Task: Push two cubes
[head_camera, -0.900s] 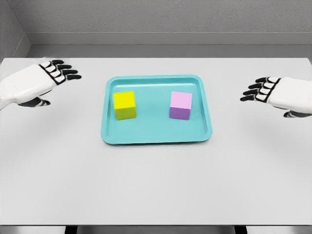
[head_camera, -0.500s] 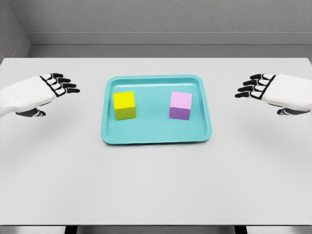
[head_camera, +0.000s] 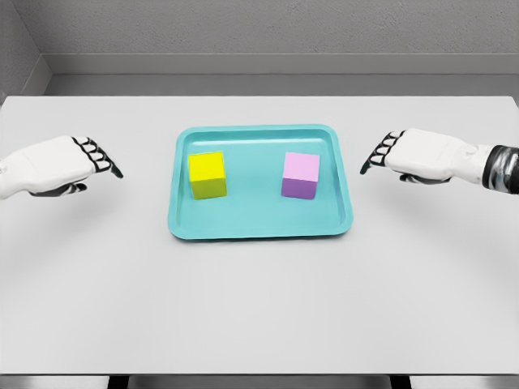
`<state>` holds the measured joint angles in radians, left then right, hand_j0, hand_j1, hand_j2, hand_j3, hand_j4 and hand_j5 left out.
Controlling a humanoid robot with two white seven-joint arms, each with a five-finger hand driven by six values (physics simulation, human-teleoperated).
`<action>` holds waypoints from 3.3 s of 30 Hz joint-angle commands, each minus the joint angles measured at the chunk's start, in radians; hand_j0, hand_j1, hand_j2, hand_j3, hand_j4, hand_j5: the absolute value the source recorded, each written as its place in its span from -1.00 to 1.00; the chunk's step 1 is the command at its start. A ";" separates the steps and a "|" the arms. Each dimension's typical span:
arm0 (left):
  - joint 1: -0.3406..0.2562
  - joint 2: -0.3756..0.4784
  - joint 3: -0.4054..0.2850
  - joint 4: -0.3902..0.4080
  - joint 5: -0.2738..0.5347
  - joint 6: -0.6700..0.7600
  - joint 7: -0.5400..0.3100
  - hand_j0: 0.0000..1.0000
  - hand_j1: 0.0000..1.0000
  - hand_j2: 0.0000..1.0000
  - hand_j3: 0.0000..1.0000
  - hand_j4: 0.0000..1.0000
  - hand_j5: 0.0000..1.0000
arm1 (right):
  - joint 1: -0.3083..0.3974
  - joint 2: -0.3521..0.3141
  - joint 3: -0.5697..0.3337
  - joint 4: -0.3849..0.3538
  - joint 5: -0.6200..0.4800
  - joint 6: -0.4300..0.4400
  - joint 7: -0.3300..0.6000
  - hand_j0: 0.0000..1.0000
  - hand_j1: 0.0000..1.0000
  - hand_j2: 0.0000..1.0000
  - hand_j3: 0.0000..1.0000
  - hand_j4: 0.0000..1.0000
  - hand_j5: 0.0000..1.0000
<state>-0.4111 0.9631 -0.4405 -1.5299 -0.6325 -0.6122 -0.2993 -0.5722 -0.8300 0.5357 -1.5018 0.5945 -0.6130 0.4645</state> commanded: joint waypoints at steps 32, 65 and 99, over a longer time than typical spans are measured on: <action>-0.140 -0.106 -0.135 -0.004 -0.026 0.001 -0.075 0.35 0.35 0.35 0.35 0.35 0.35 | -0.006 0.123 0.017 0.078 0.056 0.002 0.003 0.39 0.39 0.39 0.39 0.39 0.39; -0.235 -0.227 -0.207 0.134 -0.041 0.001 -0.129 0.36 0.36 0.36 0.36 0.36 0.36 | -0.064 0.233 0.076 0.138 0.110 0.002 0.016 0.39 0.39 0.39 0.39 0.39 0.39; -0.272 -0.336 -0.224 0.166 -0.044 0.001 -0.208 0.36 0.36 0.36 0.36 0.36 0.36 | -0.143 0.307 0.112 0.229 0.136 0.002 0.034 0.39 0.39 0.39 0.39 0.39 0.39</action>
<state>-0.6826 0.6305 -0.6638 -1.3737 -0.6731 -0.6099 -0.5054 -0.7210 -0.5339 0.6439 -1.2810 0.7333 -0.6126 0.4973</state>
